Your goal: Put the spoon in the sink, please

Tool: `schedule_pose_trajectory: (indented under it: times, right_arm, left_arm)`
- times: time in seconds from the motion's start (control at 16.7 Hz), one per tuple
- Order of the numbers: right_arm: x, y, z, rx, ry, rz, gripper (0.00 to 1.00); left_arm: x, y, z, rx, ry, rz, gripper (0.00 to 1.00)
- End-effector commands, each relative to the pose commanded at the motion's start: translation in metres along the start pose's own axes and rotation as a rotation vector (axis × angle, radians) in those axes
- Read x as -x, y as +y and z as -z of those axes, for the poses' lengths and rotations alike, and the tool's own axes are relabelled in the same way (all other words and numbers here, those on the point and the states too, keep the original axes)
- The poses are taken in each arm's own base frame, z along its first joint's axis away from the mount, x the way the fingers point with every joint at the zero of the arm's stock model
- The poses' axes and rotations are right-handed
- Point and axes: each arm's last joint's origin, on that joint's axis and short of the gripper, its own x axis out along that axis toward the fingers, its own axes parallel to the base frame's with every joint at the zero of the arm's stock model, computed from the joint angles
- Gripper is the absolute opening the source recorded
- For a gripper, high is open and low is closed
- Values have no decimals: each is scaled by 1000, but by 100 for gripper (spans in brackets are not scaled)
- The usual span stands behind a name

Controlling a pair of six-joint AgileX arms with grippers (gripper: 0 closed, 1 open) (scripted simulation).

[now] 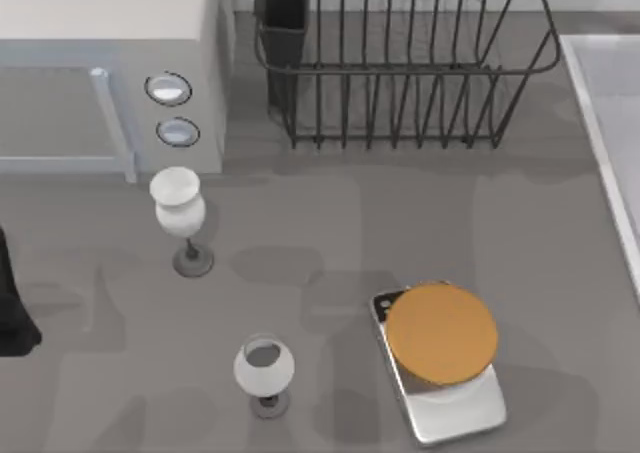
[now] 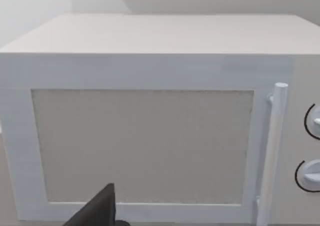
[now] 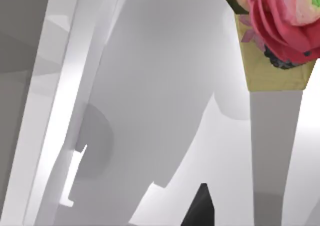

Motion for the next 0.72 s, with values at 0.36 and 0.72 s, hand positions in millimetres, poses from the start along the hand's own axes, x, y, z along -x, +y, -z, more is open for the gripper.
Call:
schedule_pose_trajectory:
  times: [0.36,0.72]
  right_arm:
    - [-15,-4,-1,-14,-3,1,0]
    - [-44,2,1,4,4,-1,0]
  left_arm:
    - [0,0,0,0,0,0,100]
    - [0,0,0,0,0,0,100]
